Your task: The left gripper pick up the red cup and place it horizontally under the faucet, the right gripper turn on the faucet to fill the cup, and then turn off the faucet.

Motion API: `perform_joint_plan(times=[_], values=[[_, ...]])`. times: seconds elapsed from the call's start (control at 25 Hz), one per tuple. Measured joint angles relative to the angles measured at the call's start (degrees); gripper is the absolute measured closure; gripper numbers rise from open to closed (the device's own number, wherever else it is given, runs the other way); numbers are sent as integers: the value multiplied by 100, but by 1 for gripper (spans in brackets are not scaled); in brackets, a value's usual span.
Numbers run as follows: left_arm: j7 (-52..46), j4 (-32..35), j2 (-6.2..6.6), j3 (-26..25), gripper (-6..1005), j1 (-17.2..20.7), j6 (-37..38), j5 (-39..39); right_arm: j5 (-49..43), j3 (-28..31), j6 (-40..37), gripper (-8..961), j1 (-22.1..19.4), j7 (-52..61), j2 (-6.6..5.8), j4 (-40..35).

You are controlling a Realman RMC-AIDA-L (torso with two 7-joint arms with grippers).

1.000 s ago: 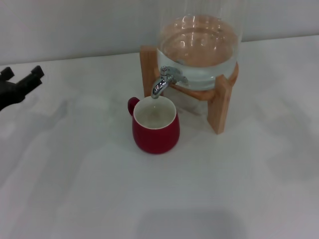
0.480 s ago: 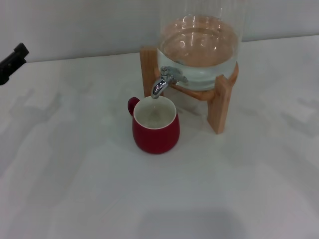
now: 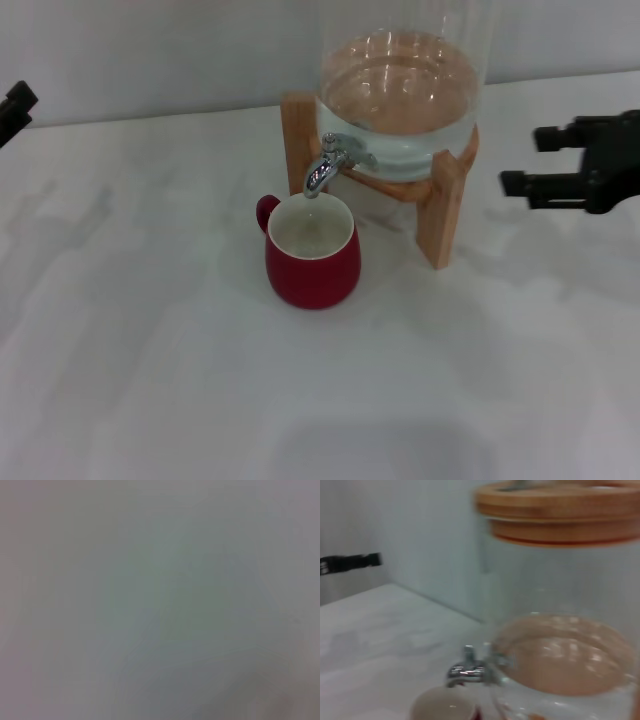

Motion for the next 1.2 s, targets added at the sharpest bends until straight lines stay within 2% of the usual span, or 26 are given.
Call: perform_joint_plan(times=[0.16, 0.32, 0.36, 0.8, 1.2], values=[[0, 0, 5, -15, 112, 2, 41, -2, -149, -546, -66, 232, -48, 314, 0, 617], [20, 0, 7, -83, 112, 1, 54, -3, -277, -899, -265, 232, -55, 480, 0, 815], [25, 0, 9, -91, 112, -3, 58, -3, -477, -1190, -515, 232, -38, 611, 0, 861], [43, 35, 19, -192, 111, -12, 70, 34, -752, -2258, -1631, 232, -30, 729, -1, 651], [33, 76, 26, -193, 111, 20, 10, 60, -749, -2665, -2141, 232, -8, 735, 0, 398]])
